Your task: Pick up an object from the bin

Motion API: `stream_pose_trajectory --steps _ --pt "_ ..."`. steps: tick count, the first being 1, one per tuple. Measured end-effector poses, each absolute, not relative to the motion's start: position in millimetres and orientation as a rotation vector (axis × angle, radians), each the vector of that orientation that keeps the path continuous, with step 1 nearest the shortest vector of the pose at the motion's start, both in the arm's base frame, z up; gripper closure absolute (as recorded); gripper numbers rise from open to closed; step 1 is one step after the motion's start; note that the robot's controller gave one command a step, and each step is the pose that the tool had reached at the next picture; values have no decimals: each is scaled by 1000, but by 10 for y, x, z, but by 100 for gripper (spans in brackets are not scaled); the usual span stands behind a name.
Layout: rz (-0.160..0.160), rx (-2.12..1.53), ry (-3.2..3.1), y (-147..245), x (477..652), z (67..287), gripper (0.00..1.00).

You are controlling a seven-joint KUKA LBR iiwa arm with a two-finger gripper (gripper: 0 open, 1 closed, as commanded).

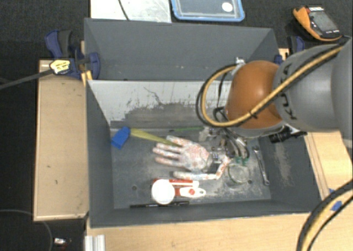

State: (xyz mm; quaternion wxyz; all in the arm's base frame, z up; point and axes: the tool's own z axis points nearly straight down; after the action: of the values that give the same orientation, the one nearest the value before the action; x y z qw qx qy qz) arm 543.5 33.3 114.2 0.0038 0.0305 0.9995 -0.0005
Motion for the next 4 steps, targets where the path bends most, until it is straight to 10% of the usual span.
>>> stream_pose_trajectory --steps 1,2,3,4 --pt "3 350 3117 660 5171 1114 0" --pt "0 221 3118 200 5419 770 0" --pt "15 768 3034 688 5547 721 100" --pt "15 767 3034 688 5548 722 100"
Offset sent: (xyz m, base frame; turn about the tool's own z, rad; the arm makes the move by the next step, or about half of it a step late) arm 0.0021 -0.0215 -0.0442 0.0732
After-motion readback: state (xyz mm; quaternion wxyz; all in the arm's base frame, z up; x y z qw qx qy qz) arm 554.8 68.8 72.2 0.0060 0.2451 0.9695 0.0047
